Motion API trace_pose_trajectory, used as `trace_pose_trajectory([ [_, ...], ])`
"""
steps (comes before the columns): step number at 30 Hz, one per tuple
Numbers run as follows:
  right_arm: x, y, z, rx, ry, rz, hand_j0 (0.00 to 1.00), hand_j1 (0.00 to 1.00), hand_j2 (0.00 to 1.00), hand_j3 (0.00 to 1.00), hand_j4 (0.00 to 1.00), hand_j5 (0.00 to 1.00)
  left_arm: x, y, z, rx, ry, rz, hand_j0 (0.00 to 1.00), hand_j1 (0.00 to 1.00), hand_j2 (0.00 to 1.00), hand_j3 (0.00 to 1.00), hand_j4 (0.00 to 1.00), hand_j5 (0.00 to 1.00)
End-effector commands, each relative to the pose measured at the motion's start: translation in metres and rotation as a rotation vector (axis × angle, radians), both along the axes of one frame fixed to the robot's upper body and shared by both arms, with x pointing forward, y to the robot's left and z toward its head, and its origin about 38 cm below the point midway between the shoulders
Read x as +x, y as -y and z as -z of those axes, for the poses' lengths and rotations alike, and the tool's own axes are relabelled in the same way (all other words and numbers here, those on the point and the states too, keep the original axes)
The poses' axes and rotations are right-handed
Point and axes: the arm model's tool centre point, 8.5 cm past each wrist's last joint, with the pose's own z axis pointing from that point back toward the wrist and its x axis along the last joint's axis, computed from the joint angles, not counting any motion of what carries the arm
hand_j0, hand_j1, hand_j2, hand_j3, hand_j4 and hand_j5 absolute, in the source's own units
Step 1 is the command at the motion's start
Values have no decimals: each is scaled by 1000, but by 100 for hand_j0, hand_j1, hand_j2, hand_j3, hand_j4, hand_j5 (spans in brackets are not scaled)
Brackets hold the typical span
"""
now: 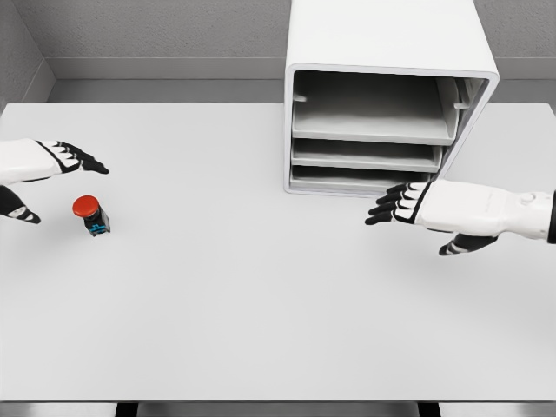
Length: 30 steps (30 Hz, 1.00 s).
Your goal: Slide open multi-storey tabletop storage cabinets and put open load switch and slide close multi-storey tabletop storage cabinets
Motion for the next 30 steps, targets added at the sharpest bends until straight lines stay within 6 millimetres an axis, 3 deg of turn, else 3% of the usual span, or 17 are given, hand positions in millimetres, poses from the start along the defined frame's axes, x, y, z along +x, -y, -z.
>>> trace_pose_trajectory([
  [1, 0, 0, 0, 5, -3, 1, 100, 100, 100, 100, 100, 100, 0, 2, -1, -7, 0, 2, 100, 100, 100, 100, 100, 100],
  [4, 0, 0, -1, 5, -2, 3, 100, 100, 100, 100, 100, 100, -3, 6, 4, 3, -14, 19, 100, 100, 100, 100, 100, 100],
  [9, 12, -9, -28, 32, 74, -14, 100, 100, 100, 100, 100, 100, -2, 14, 13, -9, -31, 36, 100, 100, 100, 100, 100, 100],
  [15, 23, -45, -43, 84, 121, -96, 100, 100, 100, 100, 100, 100, 1, 15, 22, 36, -30, 36, 100, 100, 100, 100, 100, 100],
  [24, 56, -37, -65, 101, 123, 122, 100, 100, 100, 100, 100, 100, 10, 30, 43, 67, -39, 58, 100, 100, 100, 100, 100, 100],
  [30, 62, -39, -57, 90, 104, 132, 100, 100, 100, 100, 100, 100, 18, 9, 53, 116, -51, -7, 100, 100, 100, 100, 100, 100],
])
